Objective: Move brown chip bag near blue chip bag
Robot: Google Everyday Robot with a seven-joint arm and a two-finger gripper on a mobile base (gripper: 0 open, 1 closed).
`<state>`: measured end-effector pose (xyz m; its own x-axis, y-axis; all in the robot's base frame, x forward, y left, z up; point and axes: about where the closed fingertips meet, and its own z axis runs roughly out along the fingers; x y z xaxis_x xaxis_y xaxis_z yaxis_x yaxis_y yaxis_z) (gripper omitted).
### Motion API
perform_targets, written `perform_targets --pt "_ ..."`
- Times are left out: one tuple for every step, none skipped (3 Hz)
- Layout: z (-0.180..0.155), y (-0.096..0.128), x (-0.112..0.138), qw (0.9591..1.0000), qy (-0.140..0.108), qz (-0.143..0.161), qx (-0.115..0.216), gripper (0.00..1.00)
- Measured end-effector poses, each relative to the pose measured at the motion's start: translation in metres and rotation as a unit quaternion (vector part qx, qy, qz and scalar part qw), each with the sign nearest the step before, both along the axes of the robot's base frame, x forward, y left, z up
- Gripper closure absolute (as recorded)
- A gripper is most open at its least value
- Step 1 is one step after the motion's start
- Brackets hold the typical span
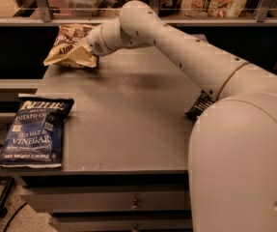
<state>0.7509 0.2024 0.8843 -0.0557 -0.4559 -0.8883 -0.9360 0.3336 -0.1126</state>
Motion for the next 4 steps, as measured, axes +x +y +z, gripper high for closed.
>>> perform_targets --pt "0.032 -0.012 -0.018 0.9996 -0.024 0.015 -0.002 0.88" --pt "0.048 -0.019 -0.042 0.9986 -0.029 0.044 -0.012 1.0" --pt "0.047 -0.017 -0.061 0.9974 -0.014 0.07 -0.013 1.0" --pt "0.054 -0.02 -0.088 0.9937 -0.009 0.109 -0.022 1.0"
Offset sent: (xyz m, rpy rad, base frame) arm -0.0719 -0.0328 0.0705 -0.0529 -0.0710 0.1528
